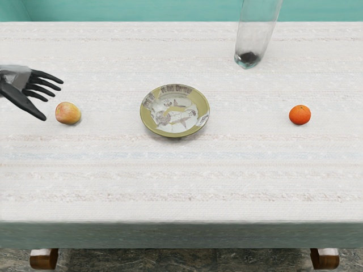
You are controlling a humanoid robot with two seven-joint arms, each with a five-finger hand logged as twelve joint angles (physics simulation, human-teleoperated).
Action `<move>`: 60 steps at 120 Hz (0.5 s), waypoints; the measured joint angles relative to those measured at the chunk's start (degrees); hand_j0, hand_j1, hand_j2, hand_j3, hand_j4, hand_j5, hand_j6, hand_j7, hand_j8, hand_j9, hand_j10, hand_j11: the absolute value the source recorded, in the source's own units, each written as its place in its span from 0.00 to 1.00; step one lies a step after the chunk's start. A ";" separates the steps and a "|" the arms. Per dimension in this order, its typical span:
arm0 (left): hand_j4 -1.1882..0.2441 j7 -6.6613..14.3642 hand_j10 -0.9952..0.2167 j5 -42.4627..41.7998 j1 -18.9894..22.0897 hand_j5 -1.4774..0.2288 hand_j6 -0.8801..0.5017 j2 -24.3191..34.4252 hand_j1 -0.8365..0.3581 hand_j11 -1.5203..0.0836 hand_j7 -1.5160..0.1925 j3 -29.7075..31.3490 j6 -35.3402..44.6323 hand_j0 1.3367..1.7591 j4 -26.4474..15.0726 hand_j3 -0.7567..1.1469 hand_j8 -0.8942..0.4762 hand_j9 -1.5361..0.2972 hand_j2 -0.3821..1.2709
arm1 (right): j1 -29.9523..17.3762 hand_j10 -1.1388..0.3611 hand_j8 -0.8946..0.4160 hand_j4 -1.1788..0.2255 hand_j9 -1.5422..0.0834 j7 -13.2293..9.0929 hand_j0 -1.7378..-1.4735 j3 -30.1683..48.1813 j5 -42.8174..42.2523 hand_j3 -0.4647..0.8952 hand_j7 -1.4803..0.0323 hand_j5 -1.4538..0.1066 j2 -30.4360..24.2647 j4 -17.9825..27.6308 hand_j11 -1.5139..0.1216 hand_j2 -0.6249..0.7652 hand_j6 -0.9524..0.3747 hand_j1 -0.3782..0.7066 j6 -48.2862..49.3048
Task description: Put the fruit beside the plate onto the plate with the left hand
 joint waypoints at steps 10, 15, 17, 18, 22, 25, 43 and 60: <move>0.65 0.15 0.61 1.89 0.06 0.67 0.45 0.00 0.73 0.74 0.69 0.01 -0.01 0.76 -0.08 0.40 0.46 0.65 0.26 | 0.37 0.74 0.66 0.82 0.92 0.13 0.30 0.00 0.03 0.34 0.95 0.90 0.00 0.65 0.90 0.44 0.69 0.06 0.03; 0.65 0.19 0.61 3.70 0.22 0.67 0.45 -1.09 0.73 0.74 0.69 0.04 -0.01 0.76 -0.12 0.40 0.46 0.65 0.26 | -0.02 0.74 0.66 0.82 0.92 0.14 0.30 -0.10 0.01 0.34 0.95 0.90 0.00 0.76 0.90 0.44 0.69 0.06 -0.01; 0.65 0.20 0.61 4.63 0.33 0.67 0.45 -1.32 0.73 0.74 0.69 0.04 0.09 0.76 -0.14 0.40 0.46 0.65 0.26 | -0.47 0.74 0.66 0.82 0.92 0.15 0.30 -0.14 0.01 0.34 0.95 0.90 0.00 0.79 0.90 0.44 0.69 0.06 -0.05; 0.65 0.21 0.61 5.13 0.42 0.67 0.45 -1.36 0.73 0.74 0.69 0.04 0.22 0.76 -0.15 0.40 0.46 0.65 0.26 | -0.74 0.74 0.66 0.82 0.92 0.16 0.30 -0.15 0.00 0.34 0.95 0.90 0.00 0.80 0.90 0.44 0.69 0.06 -0.07; 0.65 0.23 0.61 7.07 0.75 0.67 0.45 -1.48 0.73 0.74 0.69 0.05 1.30 0.76 -0.17 0.40 0.46 0.65 0.26 | -1.72 0.74 0.66 0.82 0.92 0.17 0.30 -0.20 0.00 0.34 0.95 0.90 0.00 0.84 0.90 0.44 0.69 0.06 -0.13; 0.65 0.24 0.60 8.47 0.72 0.67 0.45 -1.56 0.73 0.74 0.69 0.05 2.30 0.76 -0.18 0.40 0.46 0.65 0.26 | -2.24 0.74 0.66 0.82 0.92 0.18 0.30 -0.21 -0.01 0.34 0.95 0.90 0.00 0.87 0.90 0.44 0.69 0.06 -0.17; 0.65 0.26 0.60 14.67 0.30 0.67 0.45 -2.84 0.73 0.74 0.69 1.35 9.66 0.76 -0.84 0.40 0.46 0.65 0.26 | -3.72 0.74 0.66 0.82 0.92 0.20 0.30 -0.29 -0.02 0.34 0.95 0.90 0.00 0.94 0.90 0.44 0.69 0.06 -0.27; 0.64 0.25 0.60 19.35 -1.56 0.66 0.44 -3.65 0.73 0.73 0.68 10.10 27.54 0.76 -8.29 0.40 0.46 0.65 0.26 | -4.07 0.74 0.66 0.82 0.92 0.21 0.30 -0.29 -0.02 0.34 0.95 0.90 0.00 0.95 0.90 0.44 0.69 0.06 -0.29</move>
